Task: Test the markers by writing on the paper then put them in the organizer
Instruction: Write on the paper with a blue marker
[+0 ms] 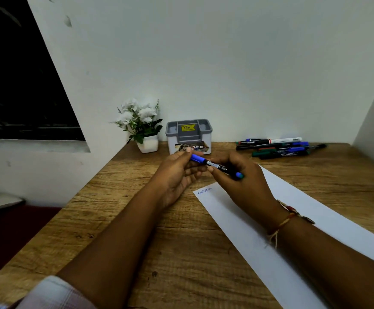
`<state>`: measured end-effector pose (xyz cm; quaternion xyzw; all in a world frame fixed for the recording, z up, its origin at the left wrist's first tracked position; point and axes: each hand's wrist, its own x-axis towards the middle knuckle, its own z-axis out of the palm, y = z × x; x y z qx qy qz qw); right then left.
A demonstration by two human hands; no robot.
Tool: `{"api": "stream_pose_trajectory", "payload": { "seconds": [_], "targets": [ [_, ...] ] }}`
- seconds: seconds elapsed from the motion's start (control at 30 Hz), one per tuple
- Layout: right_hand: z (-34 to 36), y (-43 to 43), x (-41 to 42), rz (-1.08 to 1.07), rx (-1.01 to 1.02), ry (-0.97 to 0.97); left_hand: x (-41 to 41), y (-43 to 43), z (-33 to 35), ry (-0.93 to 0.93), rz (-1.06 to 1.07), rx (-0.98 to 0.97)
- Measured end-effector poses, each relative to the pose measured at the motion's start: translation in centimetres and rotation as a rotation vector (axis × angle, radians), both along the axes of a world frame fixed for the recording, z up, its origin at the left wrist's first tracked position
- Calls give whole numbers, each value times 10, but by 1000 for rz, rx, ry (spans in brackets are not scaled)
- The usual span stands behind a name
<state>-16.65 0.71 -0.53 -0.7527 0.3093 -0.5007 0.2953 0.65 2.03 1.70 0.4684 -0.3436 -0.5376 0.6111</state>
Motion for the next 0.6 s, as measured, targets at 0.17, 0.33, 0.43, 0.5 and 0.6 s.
{"api": "stream_pose_trajectory", "payload": {
  "seconds": [0.17,0.33,0.43,0.5,0.6],
  "targets": [
    [-3,-8,0,3,117,-148,-3,1,-1,-9,-32,-36],
    [-1,-10,1,54,226,-179,-1,2,1,-1,-41,-79],
    [1,-14,0,73,305,-196,0,2,2,-38,42,-120],
    [1,-18,-2,35,346,-222,6,0,6,-122,200,-192],
    [-1,-23,-10,-127,296,-64,23,-6,14,-299,543,-316]
  ]
}}
